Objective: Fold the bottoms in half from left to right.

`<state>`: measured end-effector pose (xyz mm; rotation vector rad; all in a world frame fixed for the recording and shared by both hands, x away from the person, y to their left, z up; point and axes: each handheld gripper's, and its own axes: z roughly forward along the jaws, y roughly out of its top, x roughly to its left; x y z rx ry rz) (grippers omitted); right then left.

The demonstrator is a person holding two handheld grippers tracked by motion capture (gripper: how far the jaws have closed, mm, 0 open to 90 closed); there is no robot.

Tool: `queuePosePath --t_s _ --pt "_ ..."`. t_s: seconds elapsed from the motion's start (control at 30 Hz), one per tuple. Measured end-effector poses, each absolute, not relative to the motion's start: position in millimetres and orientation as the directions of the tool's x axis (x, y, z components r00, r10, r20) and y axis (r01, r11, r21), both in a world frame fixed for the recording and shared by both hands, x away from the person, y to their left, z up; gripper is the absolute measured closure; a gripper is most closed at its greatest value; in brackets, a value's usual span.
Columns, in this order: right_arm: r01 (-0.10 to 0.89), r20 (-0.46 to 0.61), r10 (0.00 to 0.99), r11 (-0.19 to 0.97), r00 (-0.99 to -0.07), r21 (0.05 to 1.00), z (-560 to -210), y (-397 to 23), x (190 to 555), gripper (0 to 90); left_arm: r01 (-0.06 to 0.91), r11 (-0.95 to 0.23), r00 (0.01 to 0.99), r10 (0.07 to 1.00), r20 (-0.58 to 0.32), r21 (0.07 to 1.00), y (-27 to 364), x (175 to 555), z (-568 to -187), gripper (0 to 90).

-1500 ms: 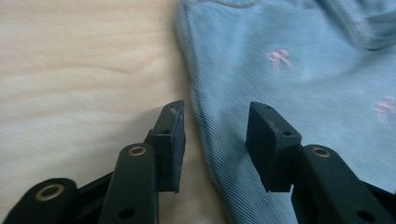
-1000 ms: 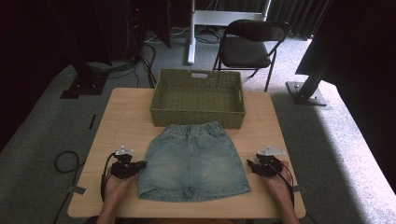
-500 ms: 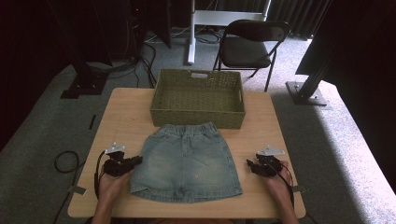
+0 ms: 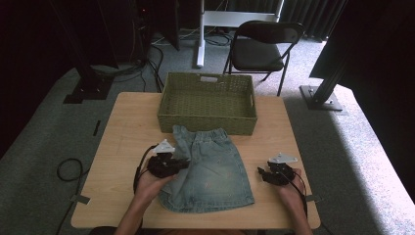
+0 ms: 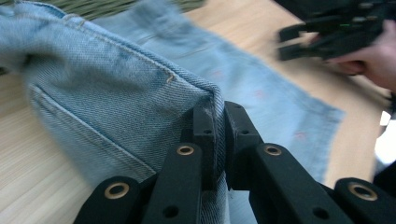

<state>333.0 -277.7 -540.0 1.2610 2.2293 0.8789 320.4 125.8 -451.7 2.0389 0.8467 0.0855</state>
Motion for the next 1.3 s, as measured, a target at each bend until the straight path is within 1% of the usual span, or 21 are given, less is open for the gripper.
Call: queuePosePath --t_s 0.1,0.17,0.2,0.27,0.3,0.37,0.43,0.6,0.83,0.97,1.13,1.3 --pt "0.594 -0.061 0.867 0.388 -0.495 0.705 -539.8 -276.8 332.9 47.5 0.503 -0.388 0.808 0.529 -0.260 0.773 102.4 312.6 -446.4 85.2" --pt "0.594 -0.060 0.866 0.388 -0.496 0.705 -539.8 -276.4 332.9 47.5 0.503 -0.388 0.808 0.529 -0.260 0.773 102.4 312.6 -446.4 85.0" --pt "0.593 -0.064 0.865 0.393 -0.498 0.703 -539.5 -275.1 333.2 47.4 0.468 -0.442 0.843 0.482 -0.238 0.765 80.0 307.0 -448.7 80.5" --pt "0.589 -0.067 0.861 0.399 -0.504 0.703 -538.7 -272.8 332.9 47.5 0.454 -0.451 0.855 0.463 -0.233 0.768 76.9 307.3 -448.6 68.9" --pt "0.587 -0.067 0.860 0.401 -0.506 0.703 -537.5 -270.9 332.4 47.4 0.450 -0.452 0.854 0.471 -0.222 0.770 77.8 307.4 -447.3 66.8" --pt "0.574 -0.070 0.852 0.408 -0.519 0.710 -533.0 -265.9 330.9 47.4 0.450 -0.437 0.847 0.485 -0.217 0.779 83.5 308.7 -444.1 65.7" --pt "0.557 -0.070 0.844 0.410 -0.531 0.722 -526.4 -259.7 329.6 47.4 0.447 -0.435 0.837 0.512 -0.193 0.782 90.6 310.2 -440.8 64.7" --pt "0.507 -0.050 0.817 0.402 -0.574 0.762 -508.2 -236.1 325.7 47.6 0.457 -0.411 0.805 0.569 -0.171 0.789 108.1 315.3 -436.4 64.4" --pt "0.435 -0.021 0.744 0.413 -0.668 0.800 -490.3 -195.3 324.0 48.2 0.478 -0.391 0.775 0.610 -0.167 0.787 125.7 317.8 -439.6 64.4" --pt "0.426 0.010 0.716 0.404 -0.698 0.810 -486.3 -181.2 325.7 48.2 0.480 -0.389 0.770 0.616 -0.165 0.786 128.5 318.2 -441.0 64.3" --pt "0.410 0.023 0.682 0.412 -0.731 0.814 -484.1 -162.9 327.8 48.2 0.481 -0.391 0.758 0.635 -0.148 0.785 132.8 319.6 -443.7 63.8" --pt "0.419 0.055 0.651 0.419 -0.757 0.805 -487.6 -148.6 329.7 46.8 0.479 -0.388 0.748 0.649 -0.136 0.788 134.7 321.9 -447.5 62.5"
